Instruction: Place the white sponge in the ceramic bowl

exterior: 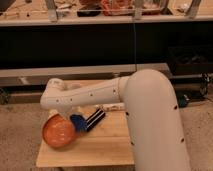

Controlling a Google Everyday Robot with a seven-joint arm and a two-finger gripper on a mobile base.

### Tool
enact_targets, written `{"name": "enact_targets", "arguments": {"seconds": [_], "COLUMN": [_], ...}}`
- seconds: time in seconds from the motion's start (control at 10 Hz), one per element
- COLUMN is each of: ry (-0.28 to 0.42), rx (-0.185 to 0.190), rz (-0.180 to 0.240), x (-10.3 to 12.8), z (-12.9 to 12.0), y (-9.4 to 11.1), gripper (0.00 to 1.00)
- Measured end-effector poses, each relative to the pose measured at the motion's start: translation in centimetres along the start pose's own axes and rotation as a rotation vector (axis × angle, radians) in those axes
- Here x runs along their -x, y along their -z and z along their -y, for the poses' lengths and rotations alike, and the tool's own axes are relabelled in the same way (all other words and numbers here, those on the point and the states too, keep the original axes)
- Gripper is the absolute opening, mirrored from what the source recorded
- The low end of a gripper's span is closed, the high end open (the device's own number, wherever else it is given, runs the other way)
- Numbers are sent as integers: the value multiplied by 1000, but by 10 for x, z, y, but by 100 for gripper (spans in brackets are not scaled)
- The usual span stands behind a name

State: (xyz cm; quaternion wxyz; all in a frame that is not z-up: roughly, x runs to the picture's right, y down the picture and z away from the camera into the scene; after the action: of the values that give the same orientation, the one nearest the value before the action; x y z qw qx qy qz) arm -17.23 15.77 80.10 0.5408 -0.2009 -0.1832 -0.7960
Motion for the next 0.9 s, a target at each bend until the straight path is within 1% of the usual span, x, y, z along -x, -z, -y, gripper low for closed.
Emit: {"name": "enact_targets", "arguments": {"seconds": [0.1,0.2,0.3,0.7,0.8,0.9], "ry": [4,10,15,31,32,32], "rx": [-2,-5,-7,-13,-13,-13], "rz": [-2,-5,-7,-22,-23,-23], "x": [0,1,1,1,1,1], "z": [3,5,7,12,12,12], "y": [-1,-1,-2,-4,-4,-4], "gripper": [4,12,17,56,60,60]}}
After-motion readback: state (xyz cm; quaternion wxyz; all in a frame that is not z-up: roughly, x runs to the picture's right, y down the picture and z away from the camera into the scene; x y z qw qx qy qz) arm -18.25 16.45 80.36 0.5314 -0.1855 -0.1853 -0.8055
